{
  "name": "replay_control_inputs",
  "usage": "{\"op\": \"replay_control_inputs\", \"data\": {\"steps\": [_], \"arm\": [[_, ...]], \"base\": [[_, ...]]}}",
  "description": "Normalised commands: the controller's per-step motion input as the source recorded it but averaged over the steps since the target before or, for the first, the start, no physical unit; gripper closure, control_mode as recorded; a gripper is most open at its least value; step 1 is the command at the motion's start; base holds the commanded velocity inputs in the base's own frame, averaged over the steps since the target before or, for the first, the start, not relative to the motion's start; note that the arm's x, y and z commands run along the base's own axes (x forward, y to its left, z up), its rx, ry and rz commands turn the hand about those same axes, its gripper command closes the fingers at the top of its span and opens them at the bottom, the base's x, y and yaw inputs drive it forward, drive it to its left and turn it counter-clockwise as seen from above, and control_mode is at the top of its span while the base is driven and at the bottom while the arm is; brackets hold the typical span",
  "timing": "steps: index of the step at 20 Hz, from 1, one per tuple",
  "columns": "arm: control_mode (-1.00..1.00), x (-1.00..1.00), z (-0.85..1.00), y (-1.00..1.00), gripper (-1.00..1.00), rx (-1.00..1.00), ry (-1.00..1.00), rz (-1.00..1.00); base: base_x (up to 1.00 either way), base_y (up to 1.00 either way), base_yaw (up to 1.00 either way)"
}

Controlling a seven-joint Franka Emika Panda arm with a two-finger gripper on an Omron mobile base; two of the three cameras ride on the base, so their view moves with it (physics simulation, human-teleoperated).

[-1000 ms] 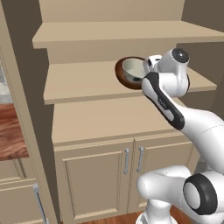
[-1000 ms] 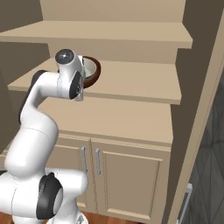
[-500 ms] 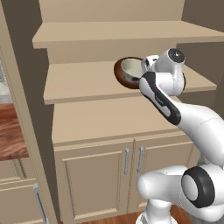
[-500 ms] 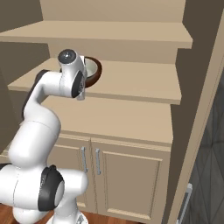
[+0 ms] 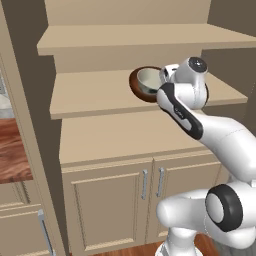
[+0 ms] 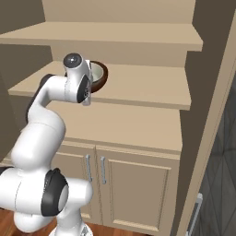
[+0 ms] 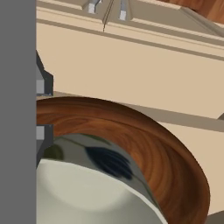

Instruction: Pick up the bowls on the counter and stack them on top of one another in the open cabinet. Place the smaller bowl on top of the larger bowl.

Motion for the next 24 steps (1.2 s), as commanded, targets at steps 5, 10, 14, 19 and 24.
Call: {"op": "replay_control_inputs", "data": {"steps": [5,10,14,19,24], "arm": [[-1.0,0.13,-0.03,0.0,1.0,0.0,0.0,0.0],[-1.0,0.14,-0.04,0.0,1.0,0.0,0.0,0.0],[-1.0,0.17,-0.05,0.0,1.0,0.0,0.0,0.0],[-1.0,0.16,-0.04,0.0,1.0,0.0,0.0,0.0],[-1.0,0.18,-0.03,0.0,1.0,0.0,0.0,0.0]], "base": [[0.0,0.0,0.0],[0.0,0.0,0.0],[0.0,0.0,0.0],[0.0,0.0,0.0],[0.0,0.0,0.0]]}}
